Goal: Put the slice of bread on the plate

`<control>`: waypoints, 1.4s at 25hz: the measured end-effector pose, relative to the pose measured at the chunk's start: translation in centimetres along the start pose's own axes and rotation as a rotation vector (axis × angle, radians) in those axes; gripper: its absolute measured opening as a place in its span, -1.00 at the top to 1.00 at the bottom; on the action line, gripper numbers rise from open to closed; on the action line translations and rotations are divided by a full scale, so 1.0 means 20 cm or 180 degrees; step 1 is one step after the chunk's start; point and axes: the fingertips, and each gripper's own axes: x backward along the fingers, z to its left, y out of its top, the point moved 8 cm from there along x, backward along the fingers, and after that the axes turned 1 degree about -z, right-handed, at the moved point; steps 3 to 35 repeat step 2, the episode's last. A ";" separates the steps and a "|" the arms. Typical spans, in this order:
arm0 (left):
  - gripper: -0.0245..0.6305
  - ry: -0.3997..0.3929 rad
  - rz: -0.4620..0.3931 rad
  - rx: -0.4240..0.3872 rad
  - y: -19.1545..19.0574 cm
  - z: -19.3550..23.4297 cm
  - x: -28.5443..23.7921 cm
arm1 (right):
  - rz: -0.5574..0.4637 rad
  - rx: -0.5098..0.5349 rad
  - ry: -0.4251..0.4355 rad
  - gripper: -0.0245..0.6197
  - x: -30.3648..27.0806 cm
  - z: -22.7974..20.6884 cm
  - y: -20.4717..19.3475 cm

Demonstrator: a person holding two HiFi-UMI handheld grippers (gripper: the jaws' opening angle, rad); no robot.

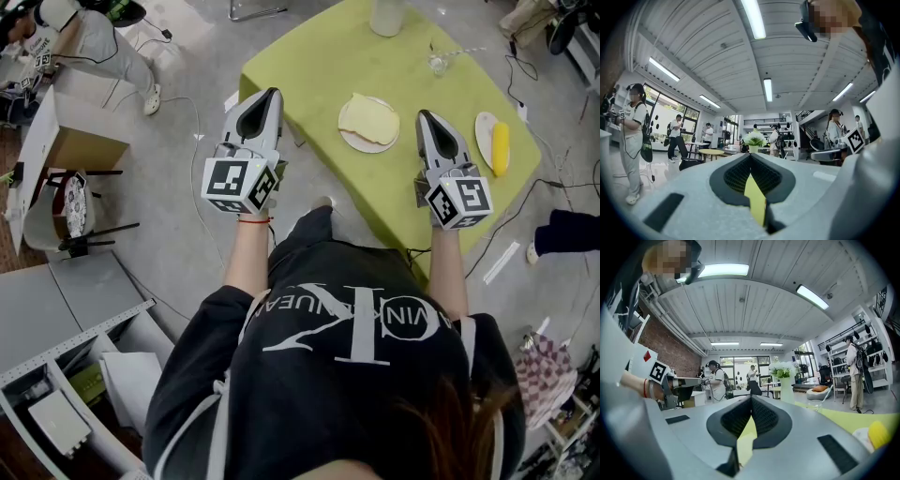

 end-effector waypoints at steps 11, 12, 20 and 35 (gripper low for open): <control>0.90 0.0001 0.0001 0.0006 0.00 0.00 0.00 | 0.0004 -0.0005 0.0002 0.92 0.00 0.00 0.00; 0.90 0.0001 0.0001 0.0006 0.00 0.00 0.00 | 0.0004 -0.0005 0.0002 0.92 0.00 0.00 0.00; 0.90 0.0001 0.0001 0.0006 0.00 0.00 0.00 | 0.0004 -0.0005 0.0002 0.92 0.00 0.00 0.00; 0.90 0.0001 0.0001 0.0006 0.00 0.00 0.00 | 0.0004 -0.0005 0.0002 0.92 0.00 0.00 0.00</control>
